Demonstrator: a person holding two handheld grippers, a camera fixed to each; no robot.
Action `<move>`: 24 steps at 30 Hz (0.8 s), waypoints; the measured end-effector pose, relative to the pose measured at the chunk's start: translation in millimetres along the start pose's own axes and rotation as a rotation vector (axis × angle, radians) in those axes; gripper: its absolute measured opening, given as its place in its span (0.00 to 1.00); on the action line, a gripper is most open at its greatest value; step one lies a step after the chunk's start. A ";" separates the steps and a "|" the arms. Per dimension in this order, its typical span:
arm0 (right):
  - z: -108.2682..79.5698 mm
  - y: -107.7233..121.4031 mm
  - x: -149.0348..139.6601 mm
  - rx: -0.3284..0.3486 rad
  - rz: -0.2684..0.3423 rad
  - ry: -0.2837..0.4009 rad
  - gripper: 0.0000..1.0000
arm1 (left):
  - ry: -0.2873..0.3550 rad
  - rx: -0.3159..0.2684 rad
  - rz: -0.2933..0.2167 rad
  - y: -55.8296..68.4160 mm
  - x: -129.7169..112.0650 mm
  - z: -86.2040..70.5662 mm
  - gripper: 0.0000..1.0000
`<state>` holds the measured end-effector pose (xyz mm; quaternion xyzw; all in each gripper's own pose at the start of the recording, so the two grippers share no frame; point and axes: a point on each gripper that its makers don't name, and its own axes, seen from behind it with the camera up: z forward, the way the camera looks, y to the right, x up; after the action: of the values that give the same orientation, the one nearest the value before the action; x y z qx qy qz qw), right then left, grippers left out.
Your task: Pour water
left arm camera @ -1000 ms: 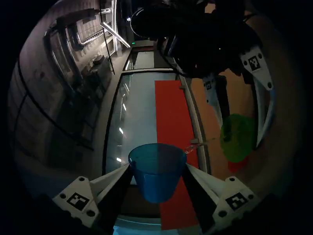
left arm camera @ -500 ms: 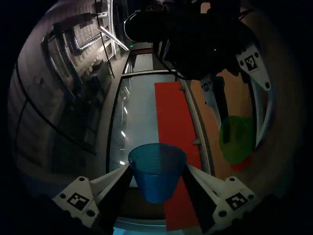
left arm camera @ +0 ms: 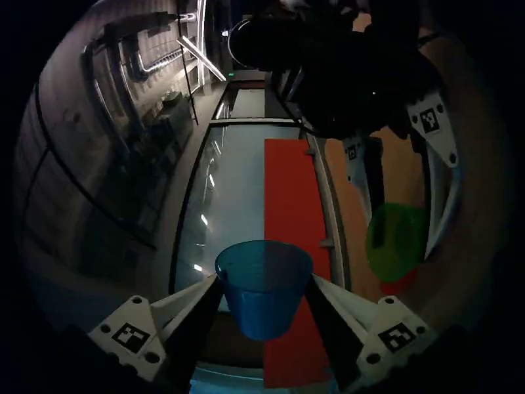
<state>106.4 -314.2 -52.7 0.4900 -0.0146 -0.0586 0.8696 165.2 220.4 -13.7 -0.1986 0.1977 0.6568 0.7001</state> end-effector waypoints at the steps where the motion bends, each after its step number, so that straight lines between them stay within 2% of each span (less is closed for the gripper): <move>1: -0.1 0.4 0.3 -0.001 0.001 0.001 0.90 | 0.001 -0.002 -0.025 0.3 -0.7 0.6 0.84; 6: -1.0 2.5 1.7 -0.007 0.003 0.005 0.90 | 0.000 -0.010 -0.152 2.5 -5.0 3.8 0.84; 15: -2.1 4.8 2.5 -0.015 -0.001 0.007 0.90 | -0.004 -0.038 -0.443 11.3 -15.3 7.2 0.84; 21: -3.6 7.6 2.3 -0.023 -0.002 0.009 0.90 | -0.006 -0.036 -0.612 3.6 -22.3 3.6 0.84; 24: -4.6 8.6 3.4 -0.026 -0.001 0.011 0.90 | -0.012 -0.030 -0.713 -0.9 -28.0 3.8 0.84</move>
<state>110.9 -306.2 -47.8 0.4792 -0.0087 -0.0564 0.8759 164.5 198.9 4.5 -0.2618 0.1022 0.3753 0.8833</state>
